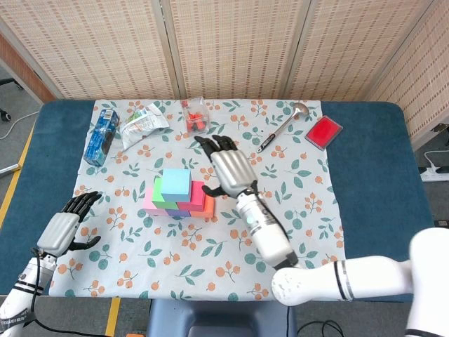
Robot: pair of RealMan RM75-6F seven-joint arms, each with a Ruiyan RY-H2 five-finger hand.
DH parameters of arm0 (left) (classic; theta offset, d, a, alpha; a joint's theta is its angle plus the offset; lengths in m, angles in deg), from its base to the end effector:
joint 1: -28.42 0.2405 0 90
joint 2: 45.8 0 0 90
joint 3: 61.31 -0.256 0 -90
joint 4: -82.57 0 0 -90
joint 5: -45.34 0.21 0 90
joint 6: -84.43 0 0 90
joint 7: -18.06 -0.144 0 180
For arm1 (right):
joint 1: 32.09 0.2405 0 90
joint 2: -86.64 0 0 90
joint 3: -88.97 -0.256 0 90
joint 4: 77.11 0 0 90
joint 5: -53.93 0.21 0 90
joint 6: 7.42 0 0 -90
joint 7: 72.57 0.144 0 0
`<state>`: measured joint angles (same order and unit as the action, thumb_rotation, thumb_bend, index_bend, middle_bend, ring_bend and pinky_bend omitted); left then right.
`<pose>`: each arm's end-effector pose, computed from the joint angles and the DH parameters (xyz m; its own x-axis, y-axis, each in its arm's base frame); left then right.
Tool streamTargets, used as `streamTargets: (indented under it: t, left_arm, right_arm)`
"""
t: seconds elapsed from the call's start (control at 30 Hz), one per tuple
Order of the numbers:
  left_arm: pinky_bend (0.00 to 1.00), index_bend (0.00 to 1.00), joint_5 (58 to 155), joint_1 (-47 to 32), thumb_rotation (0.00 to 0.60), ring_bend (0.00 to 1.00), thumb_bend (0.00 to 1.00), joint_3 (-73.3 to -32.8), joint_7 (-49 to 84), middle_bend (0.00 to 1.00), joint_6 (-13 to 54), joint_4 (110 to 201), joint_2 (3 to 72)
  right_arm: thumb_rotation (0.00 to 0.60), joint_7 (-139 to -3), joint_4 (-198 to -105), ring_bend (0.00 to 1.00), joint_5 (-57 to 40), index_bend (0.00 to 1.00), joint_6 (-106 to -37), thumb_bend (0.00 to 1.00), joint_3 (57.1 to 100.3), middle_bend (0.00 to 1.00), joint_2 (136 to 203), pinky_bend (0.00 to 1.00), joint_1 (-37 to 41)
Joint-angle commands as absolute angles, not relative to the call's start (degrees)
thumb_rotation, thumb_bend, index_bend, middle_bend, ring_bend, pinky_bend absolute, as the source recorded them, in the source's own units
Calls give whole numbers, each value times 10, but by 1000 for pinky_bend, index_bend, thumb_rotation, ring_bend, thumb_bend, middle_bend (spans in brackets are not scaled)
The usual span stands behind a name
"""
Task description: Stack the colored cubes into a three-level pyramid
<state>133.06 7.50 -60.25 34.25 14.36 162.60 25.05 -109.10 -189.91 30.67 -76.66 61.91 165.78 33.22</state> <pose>-0.2973 0.2635 0.1032 0.2808 0.2123 0.9360 0.9468 -0.2212 -0.2338 0.0337 -0.3544 0.0625 0.1934 -0.2419 0.9508 -0.9433 -0.3124 0.1123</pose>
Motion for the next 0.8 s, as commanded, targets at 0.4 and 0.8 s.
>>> streamTargets:
  t: [0.4, 0.8]
  left_arm:
    - [87, 41, 1332, 35, 600, 0, 245, -601, 278, 27, 194, 1598, 295]
    - [76, 42, 1317, -6, 600, 0, 245, -587, 236, 0, 242, 1583, 327]
  right_arm:
    - [600, -918, -1772, 0, 175, 0, -490, 133, 732, 69, 1588, 4, 247]
    - [600, -892, -1653, 0, 153, 0, -495, 67, 730, 57, 1707, 4, 296]
